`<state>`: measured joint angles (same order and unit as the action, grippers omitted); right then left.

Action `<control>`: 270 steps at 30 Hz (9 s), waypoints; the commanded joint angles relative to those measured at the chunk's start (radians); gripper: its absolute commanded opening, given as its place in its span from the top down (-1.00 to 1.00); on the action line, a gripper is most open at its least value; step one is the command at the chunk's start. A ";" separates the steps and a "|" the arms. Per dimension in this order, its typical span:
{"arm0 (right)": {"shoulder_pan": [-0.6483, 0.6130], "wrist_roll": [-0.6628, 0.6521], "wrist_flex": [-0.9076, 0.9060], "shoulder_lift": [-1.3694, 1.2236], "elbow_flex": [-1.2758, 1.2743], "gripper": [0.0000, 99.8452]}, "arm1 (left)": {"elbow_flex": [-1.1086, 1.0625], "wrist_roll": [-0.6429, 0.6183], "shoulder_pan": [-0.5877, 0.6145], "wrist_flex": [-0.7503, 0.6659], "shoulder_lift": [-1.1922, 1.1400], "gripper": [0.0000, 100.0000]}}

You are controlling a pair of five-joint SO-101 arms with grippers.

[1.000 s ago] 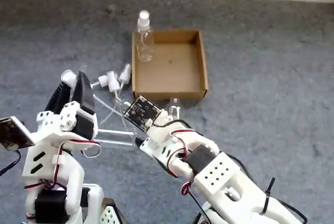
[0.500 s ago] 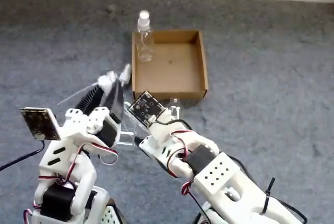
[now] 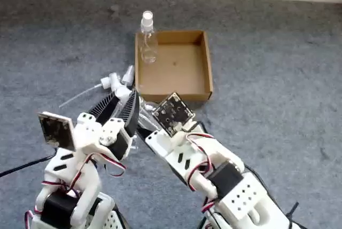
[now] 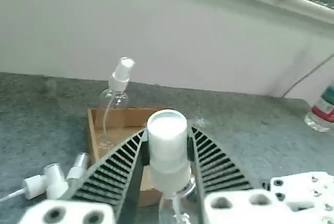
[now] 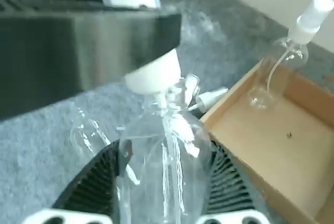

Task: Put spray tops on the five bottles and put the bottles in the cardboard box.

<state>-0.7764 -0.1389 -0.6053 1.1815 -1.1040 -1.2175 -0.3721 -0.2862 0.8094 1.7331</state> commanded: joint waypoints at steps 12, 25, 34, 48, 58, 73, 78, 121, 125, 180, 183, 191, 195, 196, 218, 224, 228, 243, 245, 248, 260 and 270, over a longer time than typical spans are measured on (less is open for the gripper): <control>0.038 0.006 0.024 0.064 -0.033 0.99 | -0.041 0.072 -0.101 0.011 -0.004 0.98; 0.153 0.201 0.134 0.260 -0.045 0.99 | -0.073 0.072 -0.114 0.009 -0.004 0.81; 0.151 0.181 0.120 0.229 -0.082 0.99 | -0.064 0.129 -0.101 0.009 0.007 0.76; 0.232 0.186 0.131 0.165 0.002 0.99 | -0.073 0.138 -0.002 0.011 0.007 0.76; 0.189 0.189 0.131 -0.280 0.378 0.99 | -0.074 0.321 -0.104 0.032 -0.002 0.75; 0.076 0.190 -0.214 -0.360 0.582 0.99 | -0.171 0.322 -0.031 -0.104 -0.004 0.61; 0.079 0.189 -0.346 -0.275 0.648 0.99 | -0.176 0.322 -0.028 -0.112 -0.004 0.64; 0.027 -0.199 -0.058 -0.418 0.280 0.99 | -0.096 0.161 0.263 -0.112 0.008 0.64; 0.025 -0.199 -0.058 -0.444 0.283 0.99 | -0.099 0.166 0.211 -0.115 0.008 0.64; 0.460 0.074 -0.028 -1.305 1.210 0.99 | -0.318 0.167 0.473 -0.097 0.008 0.64; 0.461 0.077 0.019 -1.383 1.271 0.99 | -0.318 0.167 0.472 -0.097 0.008 0.64; 0.456 0.083 0.286 -1.521 1.308 0.99 | -0.352 0.167 0.472 -0.143 0.008 0.64; 0.456 0.083 0.292 -1.581 1.308 0.99 | -0.390 0.167 0.472 -0.216 0.008 0.64; 0.456 0.083 0.292 -1.593 1.310 0.99 | -0.394 0.167 0.472 -0.224 0.008 0.64; 0.460 0.083 0.352 -1.652 1.313 0.99 | -0.397 0.167 0.472 -0.226 0.008 0.64; 0.460 0.083 0.352 -1.652 1.314 0.99 | -0.397 0.167 0.472 -0.224 0.008 0.64; 0.461 0.083 0.344 -1.675 1.369 0.99 | -0.397 0.167 0.472 -0.224 0.008 0.64; 0.456 0.080 0.209 -1.793 1.537 0.98 | -0.398 0.167 0.472 -0.224 0.008 0.64; 0.456 0.080 0.209 -1.793 1.537 0.98 | -0.398 0.167 0.472 -0.224 0.008 0.64; 0.456 0.080 0.209 -1.793 1.537 0.98 | -0.398 0.167 0.472 -0.224 0.008 0.64; 0.455 0.083 0.209 -1.790 1.541 0.67 | -0.398 0.167 0.472 -0.224 0.008 0.64; 0.455 0.083 0.208 -1.790 1.541 0.67 | -0.398 0.167 0.472 -0.224 0.008 0.64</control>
<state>-0.3145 -0.0637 -0.3936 -0.6383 0.3675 -1.6195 -0.2018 0.1818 0.6038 1.7285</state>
